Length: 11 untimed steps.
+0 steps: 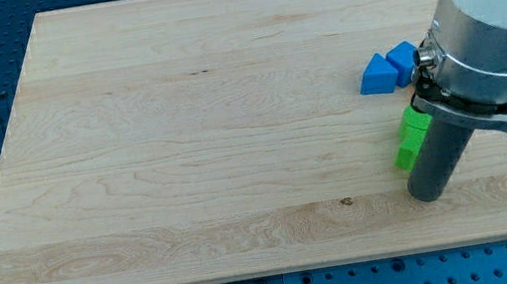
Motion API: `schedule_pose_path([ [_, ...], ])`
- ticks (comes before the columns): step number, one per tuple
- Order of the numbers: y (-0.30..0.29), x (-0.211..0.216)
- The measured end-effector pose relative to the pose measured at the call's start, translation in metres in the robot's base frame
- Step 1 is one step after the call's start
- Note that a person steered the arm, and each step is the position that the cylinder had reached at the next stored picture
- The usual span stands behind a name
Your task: Move the green circle closer to the blue triangle
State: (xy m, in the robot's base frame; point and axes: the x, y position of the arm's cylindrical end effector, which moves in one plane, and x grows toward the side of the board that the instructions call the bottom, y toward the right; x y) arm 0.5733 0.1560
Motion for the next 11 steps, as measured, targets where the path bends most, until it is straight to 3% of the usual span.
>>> schedule_pose_path([
  [6,0.052,-0.023],
  [7,0.067,-0.046],
  [9,0.04,-0.095],
  [11,0.032,-0.08],
])
